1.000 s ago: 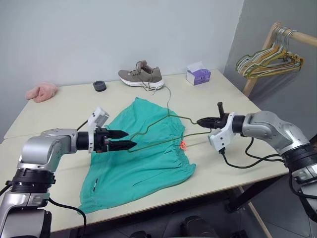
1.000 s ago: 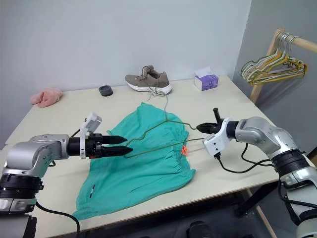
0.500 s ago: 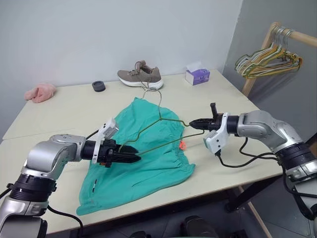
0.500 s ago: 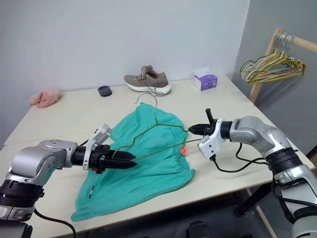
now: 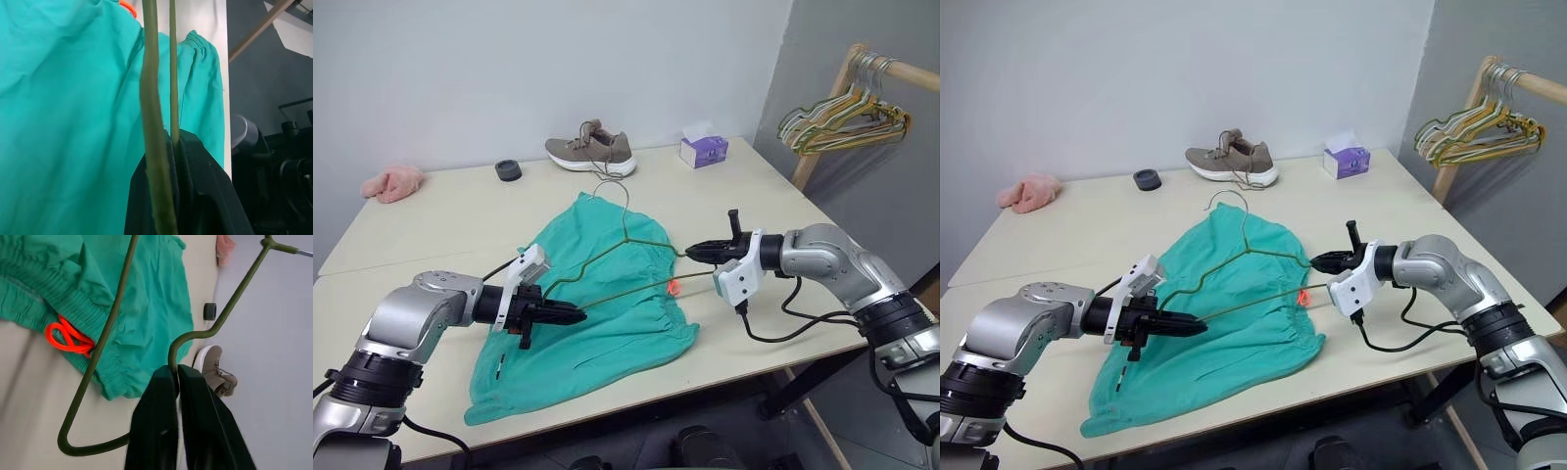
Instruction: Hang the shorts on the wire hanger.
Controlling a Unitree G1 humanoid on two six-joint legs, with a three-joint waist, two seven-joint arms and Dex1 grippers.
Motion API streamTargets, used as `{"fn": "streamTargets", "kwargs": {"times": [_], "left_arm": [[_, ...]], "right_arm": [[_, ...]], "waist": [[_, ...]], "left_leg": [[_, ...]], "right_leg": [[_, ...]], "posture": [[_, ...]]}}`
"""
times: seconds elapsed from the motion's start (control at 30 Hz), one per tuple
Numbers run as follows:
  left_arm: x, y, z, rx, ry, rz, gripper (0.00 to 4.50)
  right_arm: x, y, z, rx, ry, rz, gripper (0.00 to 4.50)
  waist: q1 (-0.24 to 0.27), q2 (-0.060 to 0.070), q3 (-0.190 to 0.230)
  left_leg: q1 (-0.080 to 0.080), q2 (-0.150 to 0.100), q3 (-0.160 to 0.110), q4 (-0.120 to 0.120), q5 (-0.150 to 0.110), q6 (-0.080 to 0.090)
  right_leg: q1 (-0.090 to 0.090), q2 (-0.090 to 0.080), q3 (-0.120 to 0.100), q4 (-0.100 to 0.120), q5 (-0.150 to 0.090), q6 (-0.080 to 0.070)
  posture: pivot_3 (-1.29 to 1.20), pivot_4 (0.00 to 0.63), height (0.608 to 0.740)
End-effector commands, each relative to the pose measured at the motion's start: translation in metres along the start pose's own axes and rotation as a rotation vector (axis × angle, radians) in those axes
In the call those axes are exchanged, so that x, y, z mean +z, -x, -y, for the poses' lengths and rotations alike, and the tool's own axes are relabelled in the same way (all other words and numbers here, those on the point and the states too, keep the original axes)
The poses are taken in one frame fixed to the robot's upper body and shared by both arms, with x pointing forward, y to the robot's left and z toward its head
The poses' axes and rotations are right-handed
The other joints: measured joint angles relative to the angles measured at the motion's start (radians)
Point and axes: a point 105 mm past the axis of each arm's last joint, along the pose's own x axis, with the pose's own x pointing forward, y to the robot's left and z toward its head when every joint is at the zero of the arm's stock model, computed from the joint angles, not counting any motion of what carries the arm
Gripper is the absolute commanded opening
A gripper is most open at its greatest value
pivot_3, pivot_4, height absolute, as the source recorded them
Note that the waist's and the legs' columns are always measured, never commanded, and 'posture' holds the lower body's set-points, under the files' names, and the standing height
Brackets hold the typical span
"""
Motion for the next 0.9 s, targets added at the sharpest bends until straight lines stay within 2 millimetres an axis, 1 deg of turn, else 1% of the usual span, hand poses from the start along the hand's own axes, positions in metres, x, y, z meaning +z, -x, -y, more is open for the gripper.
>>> {"fn": "streamTargets", "kwargs": {"times": [0.03,0.07,0.13,0.17,0.23,0.3,0.33,0.4,0.5,0.6,0.7,0.8,0.9], "left_arm": [[0.012,0.002,0.002,0.019,-0.085,0.017,0.0],[0.012,0.002,0.002,0.026,-0.093,0.019,0.0],[0.013,0.001,0.001,0.041,-0.121,0.021,0.0],[0.014,0.0,0.0,0.051,-0.148,0.022,0.0],[0.015,-0.001,-0.001,0.062,-0.185,0.022,0.0],[0.018,-0.002,-0.003,0.089,-0.265,0.017,0.0],[0.02,-0.002,-0.004,0.101,-0.303,0.012,0.0],[0.022,-0.004,-0.003,0.11,-0.37,0.003,0.0],[0.024,-0.006,0.001,0.102,-0.461,-0.022,0.0],[0.025,-0.007,0.003,0.101,-0.515,-0.043,0.0],[0.024,-0.008,0.004,0.097,-0.556,-0.064,0.0],[0.024,-0.008,0.003,0.098,-0.573,-0.074,0.0],[0.024,-0.008,0.003,0.101,-0.577,-0.075,0.0]], "right_arm": [[0.011,0.009,0.022,-0.069,-0.037,0.044,1.33],[0.012,0.012,0.024,-0.069,-0.067,0.052,1.67],[0.013,0.022,0.026,-0.082,-0.232,0.073,2.32],[0.011,0.028,0.027,-0.092,-0.353,0.074,2.72],[0.008,0.034,0.027,-0.097,-0.526,0.072,3.38],[0.005,0.044,0.021,-0.041,-0.738,0.044,4.12],[0.006,0.048,0.017,-0.01,-0.817,0.029,4.45],[0.007,0.051,0.007,0.057,-0.935,-0.013,4.49],[0.011,0.045,-0.007,0.137,-1.042,-0.07,4.49],[0.017,0.034,-0.013,0.192,-1.086,-0.081,4.49],[0.015,0.02,-0.019,0.233,-1.091,-0.119,4.49],[0.018,0.015,-0.026,0.303,-1.094,-0.127,4.49],[0.02,0.013,-0.031,0.343,-1.101,-0.129,3.92]], "waist": [[0.001,0.0,0.0],[0.001,0.0,0.0],[0.005,0.0,0.0],[0.01,0.0,0.0],[0.02,0.0,0.0],[0.024,0.0,0.0],[0.025,0.001,0.0],[0.028,0.0,0.0],[0.026,0.001,0.0],[0.023,0.001,0.0],[0.021,0.001,0.0],[0.023,0.001,0.001],[0.026,0.0,0.001]], "left_leg": [[0.0,0.0,0.0,0.0,0.0,0.0],[0.0,0.0,0.0,0.0,0.0,0.0],[0.0,0.0,0.0,0.0,0.0,0.0],[0.0,0.0,0.0,0.0,0.0,0.0],[0.0,0.0,-0.001,0.0,0.0,0.0],[0.0,0.0,-0.001,0.001,0.0,0.0],[0.0,0.0,-0.001,0.001,0.0,0.0],[0.0,0.0,-0.001,0.001,0.0,0.0],[0.0,0.0,-0.001,0.0,0.0,0.0],[0.0,0.0,0.0,0.0,0.0,0.0],[0.0,0.0,0.0,0.0,0.0,0.0],[-0.001,0.0,0.0,0.0,0.0,0.0],[-0.001,0.0,0.0,0.0,0.0,0.0]], "right_leg": [[0.0,0.0,0.0,0.0,0.0,0.0],[0.0,0.0,0.0,0.0,0.0,0.0],[0.0,0.0,0.0,0.0,0.0,0.0],[0.0,0.0,0.0,0.0,0.0,0.0],[0.001,-0.001,-0.001,0.0,0.0,0.0],[0.001,-0.001,-0.001,0.0,0.0,0.0],[0.001,-0.001,-0.001,0.0,0.0,0.0],[0.0,-0.001,-0.001,0.0,0.0,0.0],[0.0,-0.001,-0.001,0.0,0.0,0.0],[0.0,-0.001,-0.001,0.0,0.0,0.0],[-0.001,-0.001,-0.001,0.0,0.0,0.0],[-0.001,-0.001,-0.001,-0.001,0.0,0.0],[-0.001,-0.001,-0.001,-0.001,-0.001,0.001]], "posture": [[-0.2,0.0,0.74],[-0.2,0.0,0.74],[-0.2,0.0,0.74],[-0.2,0.0,0.74],[-0.2,0.0,0.74],[-0.21,0.0,0.74],[-0.21,0.0,0.74],[-0.22,0.0,0.74],[-0.21,0.0,0.74],[-0.22,0.0,0.74],[-0.21,0.0,0.74],[-0.2,0.0,0.74],[-0.2,0.0,0.74]]}}
